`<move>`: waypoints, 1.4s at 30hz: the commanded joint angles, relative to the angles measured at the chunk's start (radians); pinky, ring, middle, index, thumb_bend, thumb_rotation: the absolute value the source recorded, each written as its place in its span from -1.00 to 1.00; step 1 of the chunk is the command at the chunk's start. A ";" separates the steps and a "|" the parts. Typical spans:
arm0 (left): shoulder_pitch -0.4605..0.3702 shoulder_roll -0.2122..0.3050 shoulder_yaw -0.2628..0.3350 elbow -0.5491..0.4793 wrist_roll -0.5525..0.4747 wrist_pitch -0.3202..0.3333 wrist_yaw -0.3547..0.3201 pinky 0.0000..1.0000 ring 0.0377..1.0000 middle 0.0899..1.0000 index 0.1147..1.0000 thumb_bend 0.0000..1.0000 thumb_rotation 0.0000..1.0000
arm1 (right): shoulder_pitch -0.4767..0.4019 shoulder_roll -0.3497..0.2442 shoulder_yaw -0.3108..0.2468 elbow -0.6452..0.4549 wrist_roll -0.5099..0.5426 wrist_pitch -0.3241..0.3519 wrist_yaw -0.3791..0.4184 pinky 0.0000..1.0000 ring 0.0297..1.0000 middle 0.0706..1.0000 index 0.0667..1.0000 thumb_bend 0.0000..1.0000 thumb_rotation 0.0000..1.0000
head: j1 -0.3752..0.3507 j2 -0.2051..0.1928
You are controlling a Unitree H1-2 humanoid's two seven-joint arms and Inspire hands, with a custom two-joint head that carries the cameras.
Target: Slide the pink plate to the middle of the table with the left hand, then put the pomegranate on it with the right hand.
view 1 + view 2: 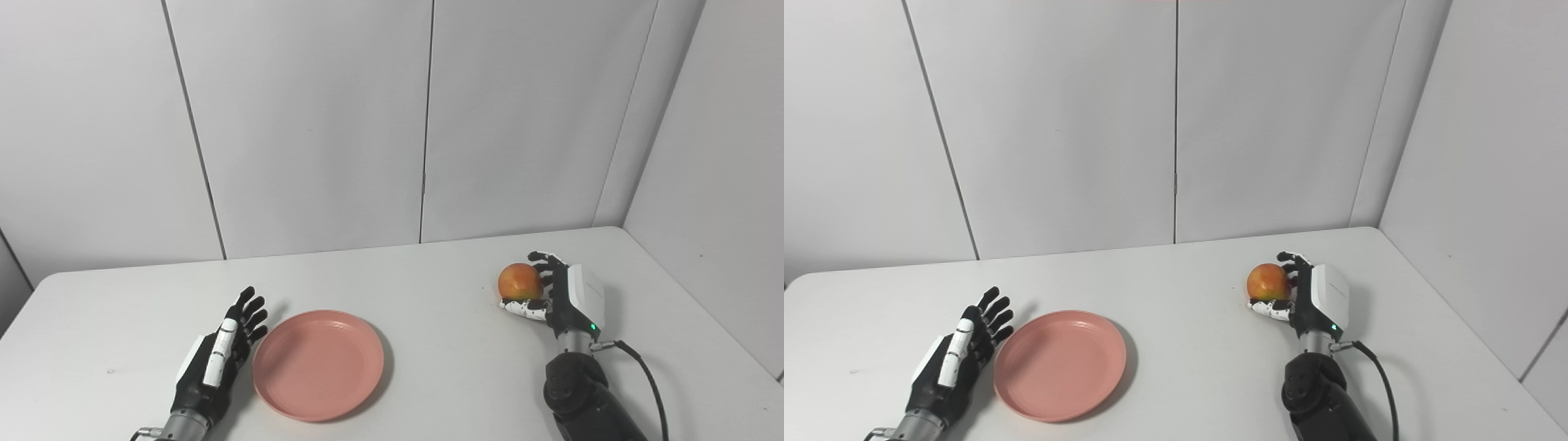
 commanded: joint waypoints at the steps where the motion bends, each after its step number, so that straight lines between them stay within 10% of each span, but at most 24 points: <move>1: 0.005 0.002 0.003 -0.002 -0.011 -0.008 -0.005 0.87 0.91 0.93 0.95 0.23 1.00 | -0.043 -0.018 -0.003 -0.026 -0.002 -0.046 -0.040 -0.13 0.01 -0.14 -0.03 0.04 -1.00 | 0.001 0.002; 19: 0.002 -0.008 -0.003 0.001 0.004 -0.015 0.005 0.87 0.91 0.92 0.94 0.23 1.00 | -0.041 -0.019 -0.008 -0.035 0.024 -0.085 -0.072 -0.29 -0.15 -0.23 -0.02 0.03 -1.00 | 0.027 -0.003; 42: 0.015 -0.069 -0.043 -0.044 0.073 0.006 0.080 0.89 0.91 0.93 0.95 0.15 1.00 | 0.047 0.009 0.045 -0.334 0.041 -0.138 0.120 -0.12 -0.01 -0.12 -0.06 0.04 -1.00 | 0.156 -0.005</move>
